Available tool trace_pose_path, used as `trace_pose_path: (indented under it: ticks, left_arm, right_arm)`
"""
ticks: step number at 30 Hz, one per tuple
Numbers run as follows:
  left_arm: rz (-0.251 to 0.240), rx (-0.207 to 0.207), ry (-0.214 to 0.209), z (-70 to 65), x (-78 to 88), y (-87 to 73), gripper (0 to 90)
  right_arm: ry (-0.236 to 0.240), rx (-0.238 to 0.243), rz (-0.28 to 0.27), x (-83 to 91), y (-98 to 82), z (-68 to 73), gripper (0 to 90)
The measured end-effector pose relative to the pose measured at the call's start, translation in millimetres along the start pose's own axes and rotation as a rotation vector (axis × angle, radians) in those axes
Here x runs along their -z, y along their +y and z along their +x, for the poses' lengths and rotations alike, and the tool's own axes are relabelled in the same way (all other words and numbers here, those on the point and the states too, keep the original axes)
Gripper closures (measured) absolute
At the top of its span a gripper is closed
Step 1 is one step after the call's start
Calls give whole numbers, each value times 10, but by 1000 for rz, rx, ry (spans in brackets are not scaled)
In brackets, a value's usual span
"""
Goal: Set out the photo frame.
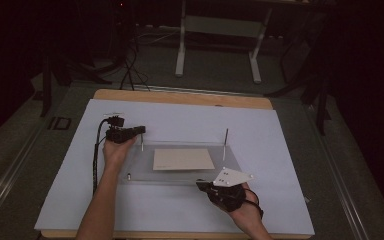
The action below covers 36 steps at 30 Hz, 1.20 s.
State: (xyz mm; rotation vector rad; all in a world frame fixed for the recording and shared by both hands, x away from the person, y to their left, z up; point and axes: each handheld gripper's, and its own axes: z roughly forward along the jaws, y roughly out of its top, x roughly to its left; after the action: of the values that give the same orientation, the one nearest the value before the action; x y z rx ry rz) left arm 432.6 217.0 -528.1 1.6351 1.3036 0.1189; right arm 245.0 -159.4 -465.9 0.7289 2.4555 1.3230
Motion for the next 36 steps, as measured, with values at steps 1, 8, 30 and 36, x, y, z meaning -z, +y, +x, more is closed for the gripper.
trace_pose_path:
  ticks: [1,8,30,36]
  left_arm:
    - [1,0,5,-4,2,2,819]
    - [32,-12,39,29,62,-15,677]
    - [-169,-142,141,-118,778,-401,584]
    - [-165,-222,171,-222,935,-418,571]
  right_arm:
    - [-1,-1,-2,0,-1,0,900]
    - [0,-11,-14,7,10,-14,900]
    - [-4,-21,-30,18,25,-22,900]
    - [-8,-23,-34,25,47,-29,900]
